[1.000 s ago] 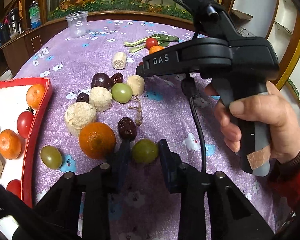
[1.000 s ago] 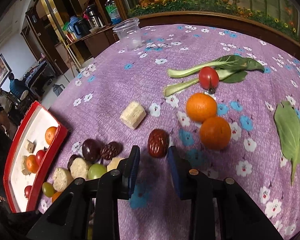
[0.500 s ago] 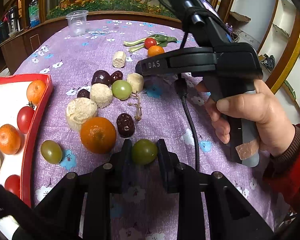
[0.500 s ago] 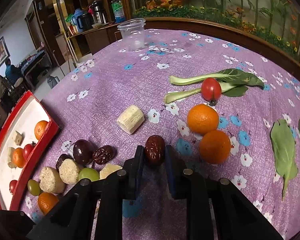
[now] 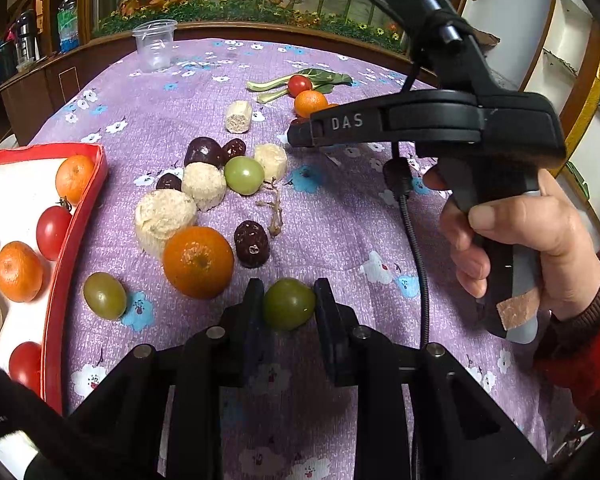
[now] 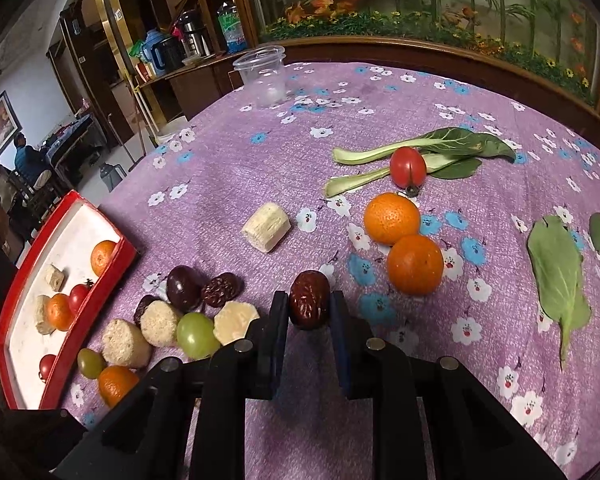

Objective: Organize fruits
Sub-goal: 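Grasp a green grape with the left gripper while the right gripper grasps a red date, then carry the green grape and the red date over the tray with both grippers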

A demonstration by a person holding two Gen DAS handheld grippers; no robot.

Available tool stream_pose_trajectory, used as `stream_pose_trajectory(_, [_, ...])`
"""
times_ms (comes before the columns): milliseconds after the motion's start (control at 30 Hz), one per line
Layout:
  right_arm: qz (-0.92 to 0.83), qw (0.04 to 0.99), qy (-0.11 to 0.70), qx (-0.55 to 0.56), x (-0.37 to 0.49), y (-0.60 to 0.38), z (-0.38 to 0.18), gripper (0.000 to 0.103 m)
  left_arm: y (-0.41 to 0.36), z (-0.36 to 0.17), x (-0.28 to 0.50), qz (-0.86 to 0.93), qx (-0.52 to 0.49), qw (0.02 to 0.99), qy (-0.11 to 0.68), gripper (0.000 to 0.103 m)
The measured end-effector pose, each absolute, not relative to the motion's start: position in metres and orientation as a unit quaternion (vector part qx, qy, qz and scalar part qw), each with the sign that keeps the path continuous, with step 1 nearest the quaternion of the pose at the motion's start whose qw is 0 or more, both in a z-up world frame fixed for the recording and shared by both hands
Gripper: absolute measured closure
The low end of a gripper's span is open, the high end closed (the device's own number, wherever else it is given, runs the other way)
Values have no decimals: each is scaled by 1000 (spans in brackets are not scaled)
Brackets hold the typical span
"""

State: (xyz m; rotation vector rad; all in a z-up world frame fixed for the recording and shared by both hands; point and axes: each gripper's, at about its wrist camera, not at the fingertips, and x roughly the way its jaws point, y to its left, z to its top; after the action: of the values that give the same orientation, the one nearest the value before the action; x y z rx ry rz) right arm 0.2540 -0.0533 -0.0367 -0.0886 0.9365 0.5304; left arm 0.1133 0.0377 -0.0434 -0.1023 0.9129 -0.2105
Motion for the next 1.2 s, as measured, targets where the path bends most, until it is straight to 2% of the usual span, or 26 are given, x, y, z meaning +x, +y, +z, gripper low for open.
stream_pose_trajectory(1200, [291,860,417,-33,157,-45,15,82,72,-6,57,-81,-53,906,412,80])
